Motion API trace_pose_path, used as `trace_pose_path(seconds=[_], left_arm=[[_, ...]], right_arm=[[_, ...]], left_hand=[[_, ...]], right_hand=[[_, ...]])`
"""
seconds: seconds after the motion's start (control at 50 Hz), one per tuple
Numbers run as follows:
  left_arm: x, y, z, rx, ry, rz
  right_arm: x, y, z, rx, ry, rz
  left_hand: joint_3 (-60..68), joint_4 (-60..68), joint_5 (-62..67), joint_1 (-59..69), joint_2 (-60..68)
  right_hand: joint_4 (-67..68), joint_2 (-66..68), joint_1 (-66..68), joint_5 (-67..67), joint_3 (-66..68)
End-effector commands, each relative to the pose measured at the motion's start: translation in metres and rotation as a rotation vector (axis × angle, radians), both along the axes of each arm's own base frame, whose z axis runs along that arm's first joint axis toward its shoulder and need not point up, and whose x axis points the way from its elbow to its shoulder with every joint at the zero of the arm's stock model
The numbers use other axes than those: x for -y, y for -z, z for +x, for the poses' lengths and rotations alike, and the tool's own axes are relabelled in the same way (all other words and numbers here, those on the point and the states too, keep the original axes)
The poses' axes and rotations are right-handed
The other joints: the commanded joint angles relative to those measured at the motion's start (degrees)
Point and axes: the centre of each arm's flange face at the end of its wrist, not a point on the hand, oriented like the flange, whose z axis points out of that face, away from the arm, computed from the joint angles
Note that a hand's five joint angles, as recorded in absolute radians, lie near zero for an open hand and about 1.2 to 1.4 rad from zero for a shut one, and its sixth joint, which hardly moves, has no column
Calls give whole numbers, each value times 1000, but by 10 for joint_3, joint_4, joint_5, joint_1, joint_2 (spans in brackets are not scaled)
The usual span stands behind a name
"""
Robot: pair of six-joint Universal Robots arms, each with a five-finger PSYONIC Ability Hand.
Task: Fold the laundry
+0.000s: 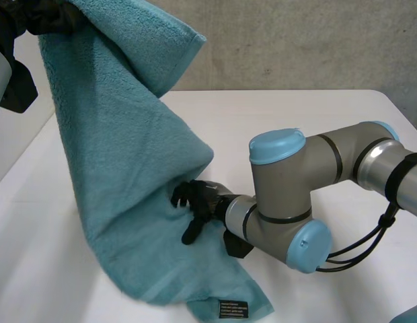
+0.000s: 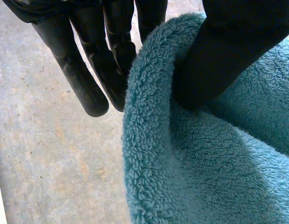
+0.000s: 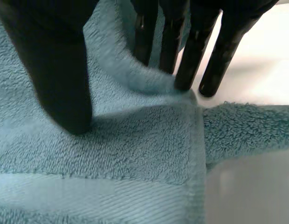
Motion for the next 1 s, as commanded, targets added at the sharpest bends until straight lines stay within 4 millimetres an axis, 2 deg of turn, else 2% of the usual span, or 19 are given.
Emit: trace_pose_path(seconds=[0.02,0.12,0.16,0.2,0.22,0.28,0.3,0.34,0.36,0.42,0.52,0.54,0.56,0.58,0.62,0.7,0.82,1.0], left_arm=[[-1,-3,1,-11,-1,-5],[-1,-6,3,-21,-7,-14],[0,-7,3,-37,-6,-17],[2,-9,6,-56,-9,-16],[5,-9,7,-73,-10,-10],[12,-7,11,-94,-20,4],[18,-5,15,-102,-35,12],[21,-4,17,-106,-45,18],[29,-1,23,-109,-67,32],[32,3,24,-109,-71,43],[25,0,19,-115,-46,38],[23,0,18,-115,-40,37],[21,-1,17,-116,-33,35],[19,-2,15,-117,-25,34],[16,-3,13,-116,-17,29],[-3,-16,7,-126,27,-10],[-12,-27,7,-138,44,-42],[-13,-24,6,-134,46,-32]], right_arm=[[1,-12,5,38,-6,-28],[8,-27,6,67,5,-66],[16,-43,2,93,25,-102],[21,-50,-2,101,44,-119],[42,-74,-19,127,125,-200],[60,-107,-40,163,202,-300],[66,-126,-53,177,233,-361],[67,-140,-62,179,244,-405],[66,-145,-68,168,240,-427],[63,-136,-69,135,221,-420],[59,-110,-69,84,204,-361],[59,-105,-69,75,201,-347],[59,-92,-67,54,197,-315],[58,-76,-63,30,185,-278],[56,-65,-59,13,172,-255],[44,-46,-40,1,117,-219],[28,-16,-15,-15,52,-163],[16,-3,10,117,18,11]], left_hand=[[118,115,156,152,113],[118,115,156,152,113],[118,115,156,152,113],[118,115,156,152,113],[118,115,156,152,113],[118,115,156,152,113],[118,115,156,152,113],[118,115,156,152,113],[118,115,156,152,113],[118,115,156,152,113],[118,115,156,152,113],[118,115,156,152,113],[118,115,156,152,113],[118,115,156,152,113],[118,115,156,152,113],[118,115,156,152,113],[118,115,156,152,113],[118,115,156,152,113]], right_hand=[[454,448,499,465,454],[454,449,500,466,455],[454,449,500,466,455],[454,449,500,466,455],[454,449,500,466,455],[454,449,500,466,455],[454,449,500,466,455],[454,449,500,466,455],[454,449,500,466,455],[454,449,500,466,455],[454,449,500,466,455],[307,301,352,318,307],[39,33,84,50,39],[13,7,58,24,13],[9,4,54,21,9],[-18,-23,28,-6,-18],[-36,-42,9,-25,-36],[-19,-25,26,-8,-19]])
